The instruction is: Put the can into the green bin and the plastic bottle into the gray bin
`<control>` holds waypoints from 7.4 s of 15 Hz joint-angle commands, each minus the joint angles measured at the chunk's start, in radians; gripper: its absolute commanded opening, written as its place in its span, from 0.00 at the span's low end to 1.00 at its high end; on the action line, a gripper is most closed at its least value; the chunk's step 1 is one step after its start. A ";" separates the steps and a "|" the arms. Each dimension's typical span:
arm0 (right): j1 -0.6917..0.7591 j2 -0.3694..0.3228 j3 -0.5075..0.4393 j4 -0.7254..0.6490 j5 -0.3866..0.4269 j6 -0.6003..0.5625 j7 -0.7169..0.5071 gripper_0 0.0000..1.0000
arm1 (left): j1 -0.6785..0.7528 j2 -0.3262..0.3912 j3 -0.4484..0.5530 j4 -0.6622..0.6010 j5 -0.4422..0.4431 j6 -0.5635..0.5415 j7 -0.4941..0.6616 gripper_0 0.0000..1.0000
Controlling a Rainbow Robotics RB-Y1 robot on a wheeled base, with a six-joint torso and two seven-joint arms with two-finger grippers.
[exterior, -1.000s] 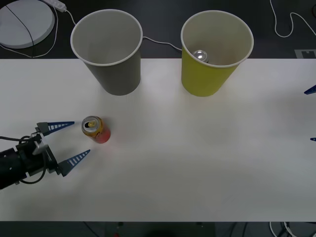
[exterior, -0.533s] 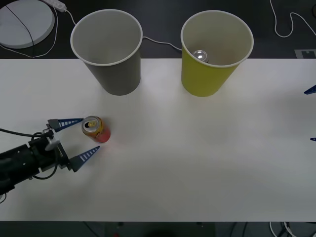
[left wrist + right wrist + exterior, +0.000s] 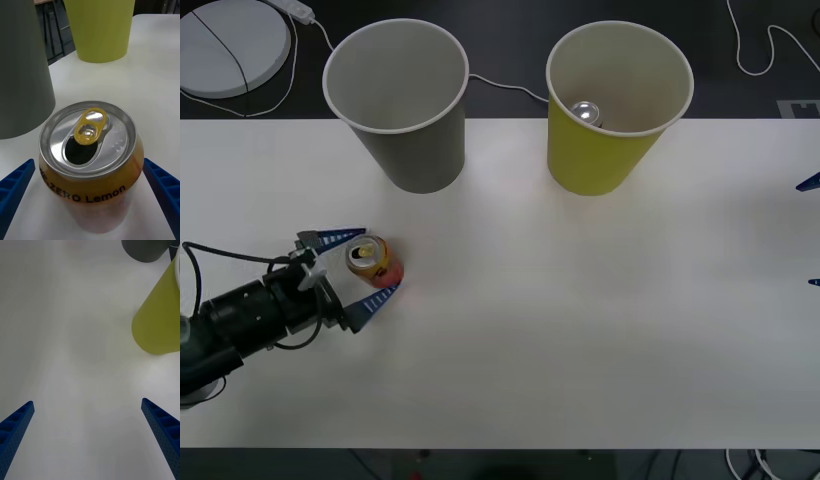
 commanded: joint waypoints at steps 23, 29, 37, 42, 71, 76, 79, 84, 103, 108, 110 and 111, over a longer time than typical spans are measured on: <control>0.000 0.000 0.000 0.000 0.000 0.000 0.000 1.00 | -0.028 -0.033 0.022 -0.012 -0.089 -0.009 0.031 0.00; 0.000 0.000 0.000 0.000 0.000 0.000 0.000 1.00 | -0.019 -0.031 0.124 -0.058 -0.288 -0.144 0.246 0.00; 0.000 0.000 0.000 0.000 0.000 0.000 0.000 1.00 | 0.205 0.032 0.262 -0.552 -0.593 -0.176 0.755 0.00; 0.000 0.000 0.000 0.000 0.000 0.000 0.000 1.00 | 0.204 0.045 0.463 -0.765 -0.770 -0.434 1.044 0.00; 0.000 0.000 0.000 0.000 0.000 0.000 0.000 1.00 | -1.168 0.386 -0.436 -0.401 -0.721 -0.738 1.562 0.00; 0.000 0.000 0.000 0.000 0.000 0.000 0.000 1.00 | -1.402 0.115 -0.537 -0.081 -0.857 -0.738 1.547 0.00; 0.000 0.000 0.000 0.000 0.000 0.000 0.000 1.00 | -1.511 -0.077 -0.514 0.132 -0.995 -0.738 1.545 0.00; 0.000 0.000 0.000 0.000 0.000 0.000 0.000 1.00 | -1.603 -0.254 -0.510 0.317 -1.123 -0.523 1.573 0.00; 0.000 0.000 0.000 0.000 0.000 0.000 0.000 1.00 | -1.600 -0.425 -0.510 0.390 -1.086 -0.287 1.650 0.00; 0.000 0.000 0.000 0.000 0.000 0.000 0.000 1.00 | -1.600 -0.424 -0.510 0.401 -1.080 -0.287 1.627 0.34; 0.000 0.000 0.000 0.000 0.000 0.000 0.000 1.00 | -1.600 -0.422 -0.510 0.401 -1.080 -0.287 1.620 1.00; 0.000 0.000 0.000 0.000 0.000 0.000 0.000 1.00 | -1.600 -0.419 -0.510 0.402 -1.080 -0.287 1.616 1.00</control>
